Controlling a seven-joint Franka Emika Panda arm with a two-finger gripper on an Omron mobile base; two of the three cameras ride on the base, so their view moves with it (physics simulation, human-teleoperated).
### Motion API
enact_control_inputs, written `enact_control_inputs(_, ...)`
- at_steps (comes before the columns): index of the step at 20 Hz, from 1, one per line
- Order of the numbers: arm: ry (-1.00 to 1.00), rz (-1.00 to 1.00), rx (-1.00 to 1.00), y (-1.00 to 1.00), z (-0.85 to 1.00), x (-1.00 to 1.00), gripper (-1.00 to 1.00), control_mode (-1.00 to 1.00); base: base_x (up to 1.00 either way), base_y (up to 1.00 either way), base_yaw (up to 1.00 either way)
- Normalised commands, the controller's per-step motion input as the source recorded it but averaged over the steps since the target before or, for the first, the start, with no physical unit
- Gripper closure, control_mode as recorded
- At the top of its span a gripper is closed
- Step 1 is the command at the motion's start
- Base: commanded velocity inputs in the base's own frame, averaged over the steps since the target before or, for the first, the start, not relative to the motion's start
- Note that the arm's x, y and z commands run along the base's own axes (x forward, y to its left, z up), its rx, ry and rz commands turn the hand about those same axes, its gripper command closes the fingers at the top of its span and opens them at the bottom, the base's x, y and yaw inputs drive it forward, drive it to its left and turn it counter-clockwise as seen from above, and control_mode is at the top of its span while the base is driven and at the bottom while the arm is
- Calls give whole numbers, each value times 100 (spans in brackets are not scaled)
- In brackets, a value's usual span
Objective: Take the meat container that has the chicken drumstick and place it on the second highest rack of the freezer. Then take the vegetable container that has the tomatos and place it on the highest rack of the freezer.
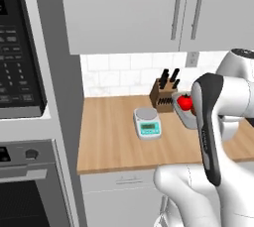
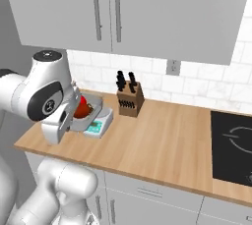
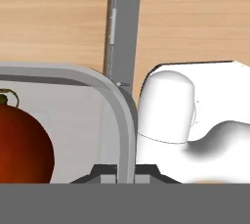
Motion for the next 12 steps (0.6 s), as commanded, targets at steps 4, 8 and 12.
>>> enact_control_inputs(4,0,0,0,0,0,0,100,100,-87,-55,44)
enact_control_inputs(8,0,0,0,0,0,0,100,100,-70,-40,71)
enact_control_inputs(12,0,0,0,0,0,0,100,100,-54,-7,92)
